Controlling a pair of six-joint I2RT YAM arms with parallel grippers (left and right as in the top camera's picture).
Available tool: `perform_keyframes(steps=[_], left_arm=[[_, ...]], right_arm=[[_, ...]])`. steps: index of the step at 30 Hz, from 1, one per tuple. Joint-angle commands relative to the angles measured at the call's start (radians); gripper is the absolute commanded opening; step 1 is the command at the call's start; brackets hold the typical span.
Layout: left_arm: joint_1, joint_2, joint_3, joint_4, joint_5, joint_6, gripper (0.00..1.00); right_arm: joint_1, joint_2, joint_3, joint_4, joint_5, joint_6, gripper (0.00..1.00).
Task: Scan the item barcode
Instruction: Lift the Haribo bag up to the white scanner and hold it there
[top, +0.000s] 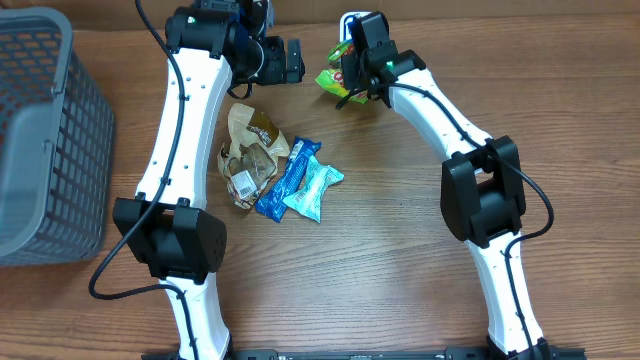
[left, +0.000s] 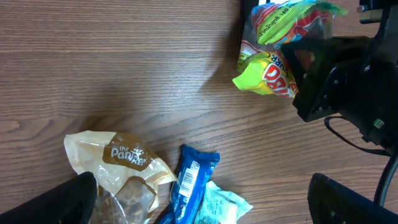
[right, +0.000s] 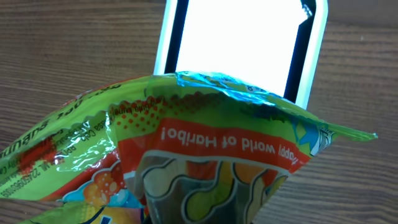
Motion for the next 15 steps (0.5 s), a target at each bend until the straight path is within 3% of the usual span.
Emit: perform_keyframes(steps=[1, 8, 15], left_arm=[[-0.007, 0.009, -0.002, 0.0, -0.006, 0.023, 1.0], [-0.007, 0.009, -0.002, 0.0, -0.006, 0.023, 1.0], [-0.007, 0.009, -0.002, 0.0, -0.006, 0.023, 1.0]], right_arm=[[-0.008, -0.044, 0.027, 0.034, 0.024, -0.012, 0.04], [-0.008, -0.045, 0.08, 0.015, 0.024, 0.003, 0.04], [-0.01, -0.045, 0.242, -0.069, -0.019, 0.301, 0.03]])
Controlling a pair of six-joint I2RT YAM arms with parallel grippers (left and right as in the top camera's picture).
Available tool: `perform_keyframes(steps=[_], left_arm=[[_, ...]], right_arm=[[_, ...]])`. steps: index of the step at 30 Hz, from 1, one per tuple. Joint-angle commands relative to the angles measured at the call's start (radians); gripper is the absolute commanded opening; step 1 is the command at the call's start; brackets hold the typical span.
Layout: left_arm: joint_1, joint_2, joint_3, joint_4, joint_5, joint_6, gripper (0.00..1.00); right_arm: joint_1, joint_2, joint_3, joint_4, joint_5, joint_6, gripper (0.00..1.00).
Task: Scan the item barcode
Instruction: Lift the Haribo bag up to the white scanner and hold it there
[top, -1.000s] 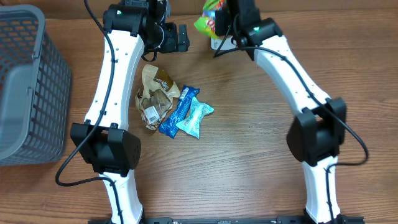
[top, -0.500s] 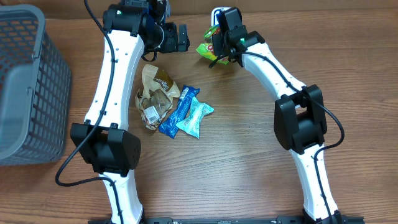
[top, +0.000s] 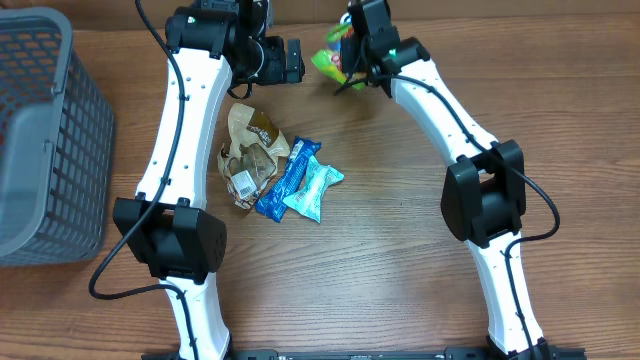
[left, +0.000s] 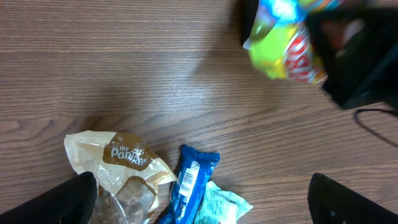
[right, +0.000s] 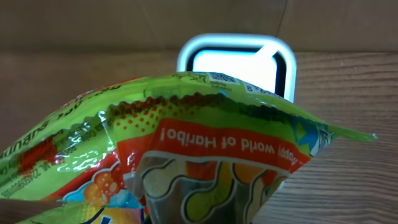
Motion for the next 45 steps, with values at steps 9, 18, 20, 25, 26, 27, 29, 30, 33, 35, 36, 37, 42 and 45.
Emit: perform_keyframes(steps=[9, 18, 20, 25, 26, 27, 29, 30, 33, 35, 36, 37, 42, 45], left_arm=[[-0.007, 0.009, -0.002, 0.0, -0.006, 0.023, 1.0], [-0.007, 0.009, -0.002, 0.0, -0.006, 0.023, 1.0], [-0.007, 0.009, -0.002, 0.0, -0.006, 0.023, 1.0], [-0.007, 0.009, -0.002, 0.0, -0.006, 0.023, 1.0], [-0.007, 0.009, -0.002, 0.0, -0.006, 0.023, 1.0], [-0.007, 0.009, -0.002, 0.0, -0.006, 0.023, 1.0], [-0.007, 0.009, -0.002, 0.0, -0.006, 0.023, 1.0], [-0.007, 0.009, -0.002, 0.0, -0.006, 0.023, 1.0], [-0.007, 0.009, -0.002, 0.0, -0.006, 0.023, 1.0], [-0.007, 0.009, -0.002, 0.0, -0.006, 0.023, 1.0], [-0.007, 0.009, -0.002, 0.0, -0.006, 0.023, 1.0], [-0.007, 0.009, -0.002, 0.0, -0.006, 0.023, 1.0], [-0.007, 0.009, -0.002, 0.0, -0.006, 0.023, 1.0], [-0.007, 0.009, -0.002, 0.0, -0.006, 0.023, 1.0]], right_arm=[[-0.039, -0.034, 0.127, 0.007, -0.12, 0.494, 0.04], [-0.064, -0.018, 0.127, 0.019, -0.306, 0.674, 0.04], [-0.064, -0.018, 0.127, 0.021, -0.348, 0.707, 0.04], [-0.065, -0.018, 0.127, 0.009, -0.406, 0.86, 0.04], [-0.065, -0.018, 0.127, 0.01, -0.406, 0.86, 0.04], [-0.065, -0.018, 0.127, 0.01, -0.406, 0.86, 0.03], [-0.065, -0.017, 0.127, 0.003, -0.406, 0.861, 0.04], [-0.065, -0.016, 0.127, -0.007, -0.406, 0.863, 0.03], [-0.067, -0.016, 0.111, -0.02, -0.41, 0.886, 0.03], [-0.071, -0.016, 0.092, -0.018, -0.414, 0.886, 0.03], [-0.074, -0.016, 0.084, -0.017, -0.414, 0.886, 0.03], [-0.077, -0.016, 0.081, -0.016, -0.418, 0.885, 0.03], [-0.098, -0.004, 0.08, 0.018, -0.456, 0.874, 0.03], [-0.104, 0.013, 0.08, 0.022, -0.47, 0.874, 0.04]])
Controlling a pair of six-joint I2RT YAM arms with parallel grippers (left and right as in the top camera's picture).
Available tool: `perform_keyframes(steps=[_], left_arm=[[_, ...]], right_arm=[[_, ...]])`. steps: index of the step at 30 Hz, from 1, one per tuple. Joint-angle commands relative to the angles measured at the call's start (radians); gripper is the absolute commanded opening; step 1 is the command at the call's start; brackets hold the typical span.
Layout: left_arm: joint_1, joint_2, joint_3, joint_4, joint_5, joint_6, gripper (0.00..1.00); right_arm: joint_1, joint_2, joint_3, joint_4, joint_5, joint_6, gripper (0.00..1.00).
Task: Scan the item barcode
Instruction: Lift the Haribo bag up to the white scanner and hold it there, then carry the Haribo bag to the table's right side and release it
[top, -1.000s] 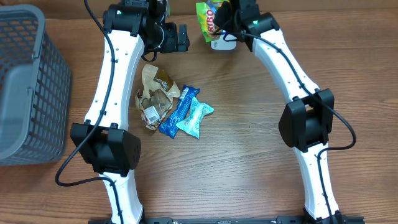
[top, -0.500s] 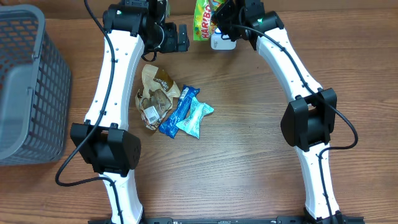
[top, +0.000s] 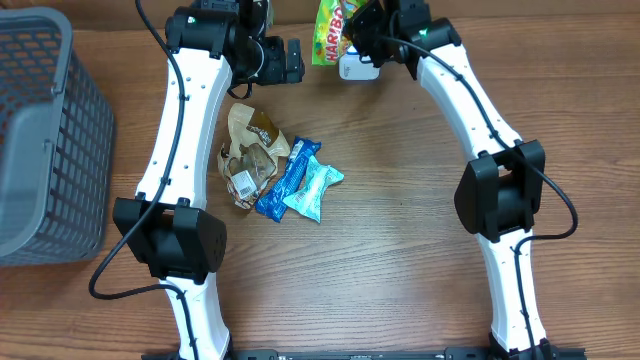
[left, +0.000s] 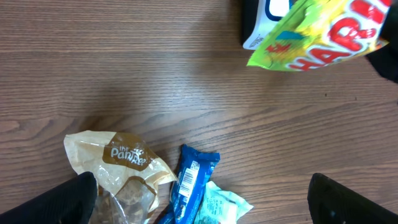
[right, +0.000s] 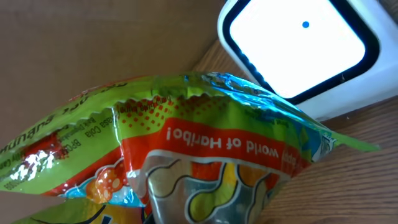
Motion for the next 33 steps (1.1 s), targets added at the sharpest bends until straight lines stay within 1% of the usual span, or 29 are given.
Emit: perform_keyframes(steps=[1, 3, 8, 10, 13, 17, 18, 19, 20, 21, 22, 23, 25, 28, 31, 33], left_arm=[[-0.007, 0.009, -0.002, 0.0, -0.006, 0.023, 1.0], [-0.007, 0.009, -0.002, 0.0, -0.006, 0.023, 1.0], [-0.007, 0.009, -0.002, 0.0, -0.006, 0.023, 1.0], [-0.007, 0.009, -0.002, 0.0, -0.006, 0.023, 1.0], [-0.007, 0.009, -0.002, 0.0, -0.006, 0.023, 1.0], [-0.007, 0.009, -0.002, 0.0, -0.006, 0.023, 1.0], [-0.007, 0.009, -0.002, 0.0, -0.006, 0.023, 1.0], [-0.007, 0.009, -0.002, 0.0, -0.006, 0.023, 1.0], [-0.007, 0.009, -0.002, 0.0, -0.006, 0.023, 1.0], [-0.007, 0.009, -0.002, 0.0, -0.006, 0.023, 1.0], [-0.007, 0.009, -0.002, 0.0, -0.006, 0.023, 1.0], [-0.007, 0.009, -0.002, 0.0, -0.006, 0.023, 1.0], [-0.007, 0.009, -0.002, 0.0, -0.006, 0.023, 1.0], [-0.007, 0.009, -0.002, 0.0, -0.006, 0.023, 1.0], [-0.007, 0.009, -0.002, 0.0, -0.006, 0.023, 1.0], [-0.007, 0.009, -0.002, 0.0, -0.006, 0.023, 0.99]], right_arm=[[-0.013, 0.019, 0.005, 0.018, -0.033, -0.003, 0.03], [-0.013, 0.035, 0.005, 0.024, -0.035, -0.019, 0.04], [-0.013, 0.063, 0.005, 0.057, -0.042, -0.139, 0.04], [-0.013, 0.06, 0.007, 0.093, -0.123, -0.249, 0.04], [-0.025, 0.044, 0.008, 0.045, -0.178, -0.336, 0.04], [-0.058, -0.032, 0.008, -0.104, -0.162, -0.487, 0.04], [-0.069, -0.08, 0.008, -0.18, -0.112, -0.55, 0.04], [-0.075, -0.107, 0.008, -0.22, -0.079, -0.582, 0.04], [-0.08, -0.144, 0.008, -0.275, -0.028, -0.621, 0.04], [-0.087, -0.211, 0.008, -0.374, 0.076, -0.679, 0.04], [-0.092, -0.251, 0.008, -0.43, 0.141, -0.707, 0.04], [-0.097, -0.326, 0.008, -0.537, 0.264, -0.733, 0.04], [-0.108, -0.412, 0.008, -0.676, 0.399, -0.733, 0.04], [-0.133, -0.488, 0.008, -0.858, 0.501, -0.729, 0.04], [-0.18, -0.492, 0.006, -1.021, 0.516, -0.729, 0.04], [-0.211, -0.49, -0.039, -1.02, 0.483, -0.728, 0.04]])
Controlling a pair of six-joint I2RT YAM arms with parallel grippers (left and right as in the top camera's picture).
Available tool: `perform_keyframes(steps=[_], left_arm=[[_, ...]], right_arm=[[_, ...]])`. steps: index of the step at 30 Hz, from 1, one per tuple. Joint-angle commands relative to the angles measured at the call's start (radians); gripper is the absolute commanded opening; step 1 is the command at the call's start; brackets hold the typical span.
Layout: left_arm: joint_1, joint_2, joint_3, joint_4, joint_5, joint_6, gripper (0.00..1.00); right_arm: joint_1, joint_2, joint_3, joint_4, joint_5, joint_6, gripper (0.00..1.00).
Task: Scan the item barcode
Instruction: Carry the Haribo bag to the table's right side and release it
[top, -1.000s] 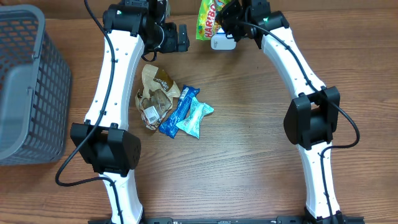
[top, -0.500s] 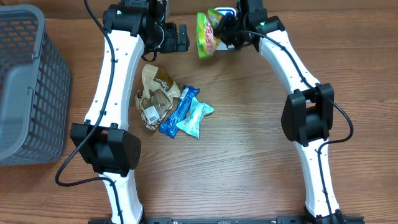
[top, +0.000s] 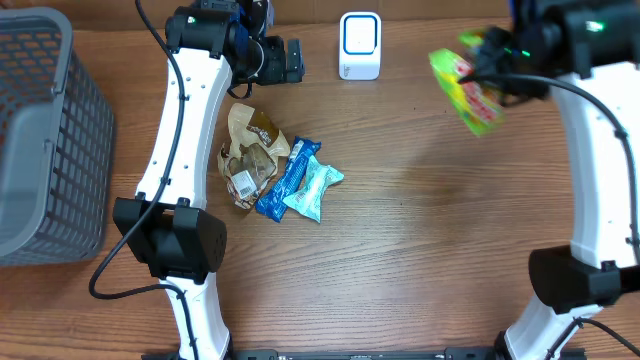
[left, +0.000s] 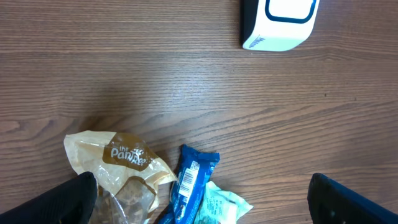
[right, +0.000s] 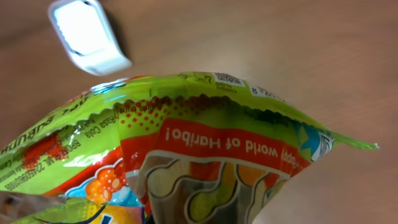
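My right gripper (top: 505, 60) is shut on a green Haribo candy bag (top: 466, 93), held above the table's right side. The bag (right: 186, 149) fills the right wrist view and hides the fingers. A white barcode scanner (top: 359, 45) stands at the back middle, far to the left of the bag, and it shows as well in the right wrist view (right: 87, 36) and the left wrist view (left: 278, 23). My left gripper (top: 290, 60) hangs open left of the scanner, its fingertips (left: 62, 199) wide apart over the snack pile.
A snack pile lies left of centre: a tan Panrey pastry bag (top: 250, 150), a blue bar (top: 287, 176) and a pale teal packet (top: 314, 188). A grey mesh basket (top: 45, 135) stands at the left edge.
My right gripper has moved with the Haribo bag from just over the scanner at the back middle to well off to the right. The left arm has not moved.
My right gripper held the Haribo bag beside the scanner, then closer over its lit face. Then the bag hung upright right in front of the scanner. Now the bag is far to the right of it. The left gripper stayed open over the pile throughout.
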Motion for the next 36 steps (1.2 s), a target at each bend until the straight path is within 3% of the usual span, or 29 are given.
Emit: perform_keyframes(steps=[1, 7, 9, 13, 15, 16, 18, 20, 24, 27, 29, 32, 36], left_arm=[[-0.007, 0.009, -0.002, 0.0, -0.006, 0.023, 1.0], [-0.007, 0.009, -0.002, 0.0, -0.006, 0.023, 1.0], [-0.007, 0.009, -0.002, 0.0, -0.006, 0.023, 1.0], [-0.007, 0.009, -0.002, 0.0, -0.006, 0.023, 1.0], [-0.007, 0.009, -0.002, 0.0, -0.006, 0.023, 1.0], [-0.007, 0.009, -0.002, 0.0, -0.006, 0.023, 1.0], [-0.007, 0.009, -0.002, 0.0, -0.006, 0.023, 1.0], [-0.007, 0.009, -0.002, 0.0, -0.006, 0.023, 1.0], [-0.007, 0.009, -0.002, 0.0, -0.006, 0.023, 1.0], [-0.007, 0.009, -0.002, 0.0, -0.006, 0.023, 1.0], [-0.007, 0.009, -0.001, -0.013, 0.018, 0.019, 1.0], [-0.007, 0.009, -0.001, -0.082, 0.017, 0.019, 1.0], [0.0, 0.005, 0.016, -0.114, -0.003, 0.051, 1.0]], right_arm=[[-0.074, 0.061, -0.091, 0.002, 0.023, -0.015, 0.04], [-0.222, 0.065, -0.45, 0.067, 0.024, 0.001, 0.04], [-0.285, 0.065, -0.634, 0.169, 0.023, 0.0, 0.04], [-0.334, 0.065, -0.804, 0.301, 0.007, -0.003, 0.04], [-0.349, 0.065, -0.84, 0.331, -0.011, -0.026, 0.21], [-0.353, 0.065, -0.842, 0.333, -0.01, -0.026, 0.44], [-0.353, 0.063, -0.834, 0.332, -0.02, -0.04, 0.77], [-0.353, 0.063, -0.823, 0.342, -0.121, -0.111, 0.92], [-0.353, 0.063, -0.78, 0.349, -0.417, -0.245, 0.94], [-0.31, 0.06, -0.758, 0.389, -0.689, -0.288, 0.84], [-0.237, 0.06, -0.758, 0.428, -0.747, -0.256, 0.82], [-0.167, 0.06, -0.758, 0.463, -0.674, -0.178, 0.8], [-0.15, 0.06, -0.758, 0.461, -0.425, -0.072, 0.82]])
